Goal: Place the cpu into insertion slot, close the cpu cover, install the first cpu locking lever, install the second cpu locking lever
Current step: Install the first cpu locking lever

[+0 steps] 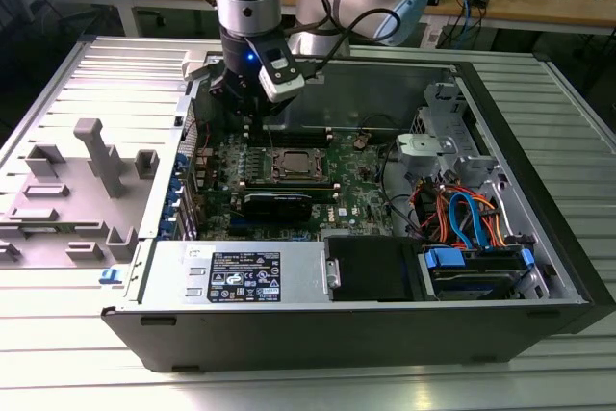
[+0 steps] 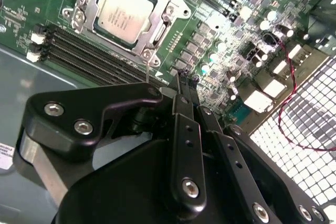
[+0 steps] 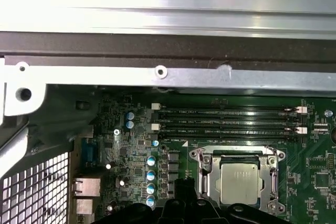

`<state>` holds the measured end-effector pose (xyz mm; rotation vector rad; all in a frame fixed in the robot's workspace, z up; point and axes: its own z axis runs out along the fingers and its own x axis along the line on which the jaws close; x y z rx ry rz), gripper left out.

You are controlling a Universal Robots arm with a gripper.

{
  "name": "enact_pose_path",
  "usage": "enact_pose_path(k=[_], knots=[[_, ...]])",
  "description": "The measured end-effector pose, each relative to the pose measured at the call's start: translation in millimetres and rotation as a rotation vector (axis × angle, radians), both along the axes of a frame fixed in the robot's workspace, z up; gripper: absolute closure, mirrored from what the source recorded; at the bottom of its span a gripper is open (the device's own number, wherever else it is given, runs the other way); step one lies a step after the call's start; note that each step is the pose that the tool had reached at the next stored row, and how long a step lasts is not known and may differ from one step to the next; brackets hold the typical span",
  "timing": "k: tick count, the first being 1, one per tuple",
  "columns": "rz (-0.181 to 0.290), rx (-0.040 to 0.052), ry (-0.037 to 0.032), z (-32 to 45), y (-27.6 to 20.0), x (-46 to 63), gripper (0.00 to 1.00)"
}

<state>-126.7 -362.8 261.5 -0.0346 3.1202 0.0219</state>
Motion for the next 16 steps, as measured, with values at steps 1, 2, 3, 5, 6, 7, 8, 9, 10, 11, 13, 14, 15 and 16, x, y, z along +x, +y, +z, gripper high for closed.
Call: enact_pose_path(k=[1,2,3,5,6,7,8,9,10,11,13,14,15,16], knots=[[0.000,0.0000,0.0000,0.0,0.9,-0.2,0.89],[0.000,0.0001,-0.0001,0.0,1.8,-0.3,0.89],[0.000,0.0001,-0.0001,0.0,3.0,-0.3,0.89],[0.000,0.0001,-0.0001,0.0,5.4,-0.4,0.89],[0.000,0.0000,0.0000,0.0,6.9,-0.4,0.89],[0.000,0.0000,0.0000,0.0,8.6,-0.4,0.89],[0.001,0.0000,0.0000,0.0,9.8,-0.4,0.89],[0.001,0.0000,-0.0001,0.0,10.9,-0.3,0.89],[0.001,0.0001,0.0000,0.0,11.5,0.0,0.89],[0.001,0.0001,-0.0001,0.0,11.9,0.4,0.89],[0.001,0.0001,0.0000,0.0,12.6,1.8,0.89],[0.001,0.0001,0.0000,0.0,12.9,2.3,0.89],[0.001,0.0001,0.0000,0.0,13.2,2.7,0.89],[0.001,0.0000,0.0000,0.0,13.5,3.2,0.89]])
